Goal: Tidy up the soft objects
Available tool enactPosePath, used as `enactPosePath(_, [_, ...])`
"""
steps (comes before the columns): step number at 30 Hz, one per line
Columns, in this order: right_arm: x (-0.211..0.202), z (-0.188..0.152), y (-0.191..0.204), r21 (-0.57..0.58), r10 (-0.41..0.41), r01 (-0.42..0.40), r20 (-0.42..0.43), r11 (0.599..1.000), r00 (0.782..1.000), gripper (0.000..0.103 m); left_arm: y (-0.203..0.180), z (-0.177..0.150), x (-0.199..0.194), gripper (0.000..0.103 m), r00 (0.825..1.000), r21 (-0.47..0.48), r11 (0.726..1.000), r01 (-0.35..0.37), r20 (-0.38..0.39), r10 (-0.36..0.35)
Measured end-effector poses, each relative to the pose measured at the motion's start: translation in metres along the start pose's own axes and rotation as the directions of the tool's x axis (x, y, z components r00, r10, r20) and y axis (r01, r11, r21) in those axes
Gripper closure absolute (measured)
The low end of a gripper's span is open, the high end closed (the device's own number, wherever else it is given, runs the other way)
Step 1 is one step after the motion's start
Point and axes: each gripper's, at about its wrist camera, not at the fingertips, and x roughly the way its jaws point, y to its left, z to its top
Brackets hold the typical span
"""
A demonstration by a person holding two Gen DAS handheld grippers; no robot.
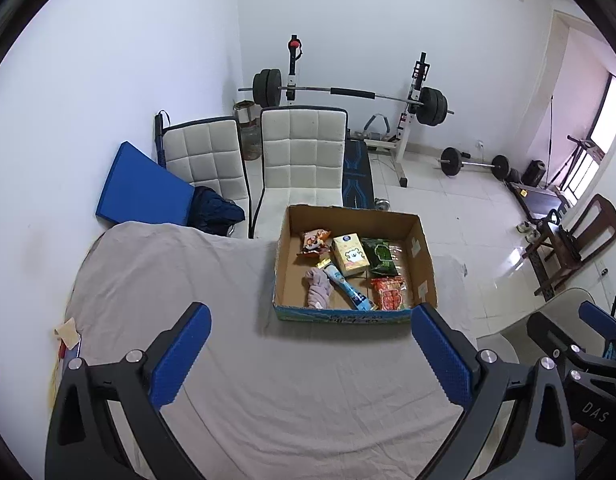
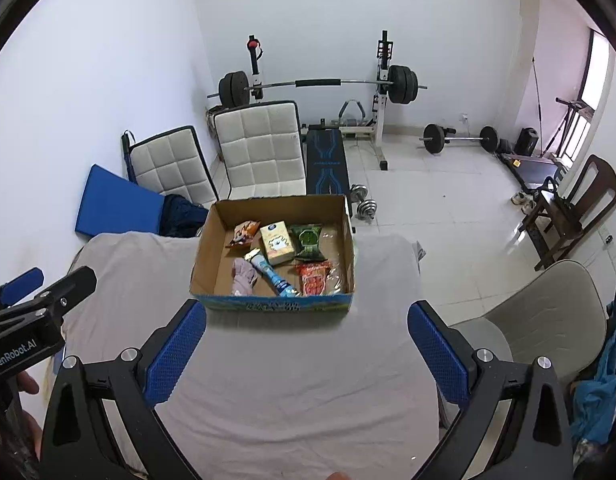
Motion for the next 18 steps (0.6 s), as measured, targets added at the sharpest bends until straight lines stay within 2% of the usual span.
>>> enactPosePath(18, [0.009,0.0099,-0.0018,-0.015,-0.009,0.009,0.018,1.0,1.0,0.0,0.0028,0.0011,0.0003,0.0,0.999,0.001,0.999,-0.039,0.005,0.039])
